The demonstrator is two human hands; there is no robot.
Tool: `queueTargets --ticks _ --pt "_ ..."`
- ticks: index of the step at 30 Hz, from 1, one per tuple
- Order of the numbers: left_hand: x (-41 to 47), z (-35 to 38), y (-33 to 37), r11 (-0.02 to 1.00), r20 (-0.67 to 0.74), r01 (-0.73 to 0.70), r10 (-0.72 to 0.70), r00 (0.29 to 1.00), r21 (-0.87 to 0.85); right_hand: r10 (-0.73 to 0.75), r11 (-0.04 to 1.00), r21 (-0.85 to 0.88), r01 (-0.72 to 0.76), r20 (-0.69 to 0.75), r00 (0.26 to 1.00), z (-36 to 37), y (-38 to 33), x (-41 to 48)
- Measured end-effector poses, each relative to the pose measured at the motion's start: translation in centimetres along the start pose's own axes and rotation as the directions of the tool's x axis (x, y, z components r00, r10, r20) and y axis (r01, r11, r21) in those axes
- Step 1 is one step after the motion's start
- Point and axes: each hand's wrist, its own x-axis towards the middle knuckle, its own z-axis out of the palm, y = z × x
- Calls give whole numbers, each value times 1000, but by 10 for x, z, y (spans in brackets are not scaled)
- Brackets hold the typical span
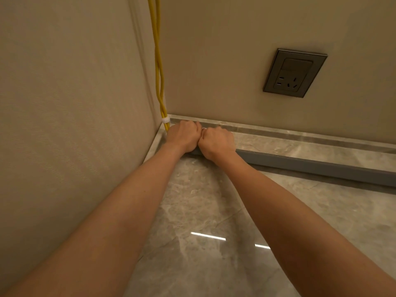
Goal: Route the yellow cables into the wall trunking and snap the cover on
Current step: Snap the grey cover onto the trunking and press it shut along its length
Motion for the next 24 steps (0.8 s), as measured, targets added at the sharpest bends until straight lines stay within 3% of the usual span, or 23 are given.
queueTargets --ticks 9,12,14,19,24 --pt "7 5 -3 1000 -38 -10 9 999 -11 5 1000 4 -5 3 1000 -4 12 3" --pt "13 3 -7 998 30 17 -15 999 -53 35 999 11 -36 24 999 -11 37 3" --pt "14 -2 -9 985 91 16 0 996 -172 23 999 33 -24 39 999 -16 56 -2" --pt "-3 -14 -3 944 233 -172 241 942 -280 -97 988 126 91 43 994 -26 81 -14" --pt "-13 -14 5 924 273 -378 380 884 -61 -169 984 79 157 177 970 -35 91 -33"
